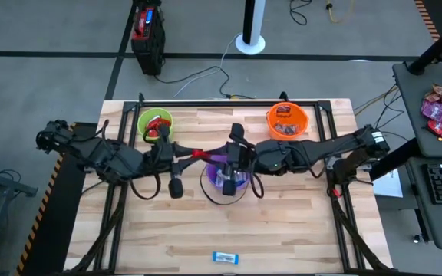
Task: Sort candy by brand, put in halloween buckets
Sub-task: Put the red chocolate into the green bucket
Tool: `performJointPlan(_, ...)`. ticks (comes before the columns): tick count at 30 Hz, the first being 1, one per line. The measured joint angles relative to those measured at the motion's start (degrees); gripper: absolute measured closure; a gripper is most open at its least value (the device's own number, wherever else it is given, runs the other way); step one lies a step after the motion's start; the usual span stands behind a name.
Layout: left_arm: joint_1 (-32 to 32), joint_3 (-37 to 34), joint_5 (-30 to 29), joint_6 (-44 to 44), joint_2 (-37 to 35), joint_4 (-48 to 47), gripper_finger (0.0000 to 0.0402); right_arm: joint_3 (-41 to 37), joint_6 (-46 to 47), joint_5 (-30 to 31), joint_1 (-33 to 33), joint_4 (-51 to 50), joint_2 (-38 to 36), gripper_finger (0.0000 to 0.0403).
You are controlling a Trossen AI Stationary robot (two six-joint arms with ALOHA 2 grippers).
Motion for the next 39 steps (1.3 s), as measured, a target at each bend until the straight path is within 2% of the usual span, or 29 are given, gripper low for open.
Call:
performJointPlan(7, 3.08, -0.04, -5.81, -2.69, -1.24, -5.57, 0.0374, 0.0, 8.8, 0.32, -3.48, -5.69, -0.88, 0.0279)
performJointPlan(9, 5.64, 0.0, -9.66, -6.96, -2.21, -11.42, 0.0374, -0.03, 13.8, 2.35, -4.94, -9.78, -1.28, 0.0265)
performJointPlan(12, 12.39, 0.04, -13.72, -18.76, -3.02, -28.23, 0.0374, -0.04, 18.79, 4.0, -6.96, -17.31, -1.72, 0.0247)
performJointPlan(15, 23.36, -0.36, -7.05, -30.6, -2.59, -48.1, 0.0374, -0.04, 21.03, 4.21, -8.16, -23.37, -1.78, 0.0234)
performJointPlan(18, 35.58, -3.96, 2.35, -32.99, -2.3, -58.47, 0.0374, -0.04, 22.38, 4.12, -8.35, -27.11, -1.3, 0.0224)
performJointPlan(20, 42.66, -7.79, 7.92, -28.0, -2.54, -57.99, 0.0374, -0.06, 22.41, 3.92, -8.33, -28.37, -0.93, 0.022)
performJointPlan(23, 51.23, -13.98, 15.32, -17.3, -2.84, -51.29, 0.0374, -0.09, 22.4, 3.7, -8.33, -29.62, -0.62, 0.0217)
performJointPlan(27, 59.05, -19.66, 17.7, -9.14, -2.15, -44.85, 0.0373, -0.09, 22.62, 3.66, -8.36, -30.84, -0.55, 0.0215)
performJointPlan(32, 63.79, -21.2, 18.11, -4.57, -1.59, -40.78, 0.037, -0.09, 24.08, 1.3, -8.36, -31.48, -0.52, 0.0215)
performJointPlan(39, 64.41, -21.18, 18.19, -0.1, -1.55, -36.5, 0.0334, -0.09, 24.74, -0.42, -8.36, -31.91, -0.5, 0.0215)
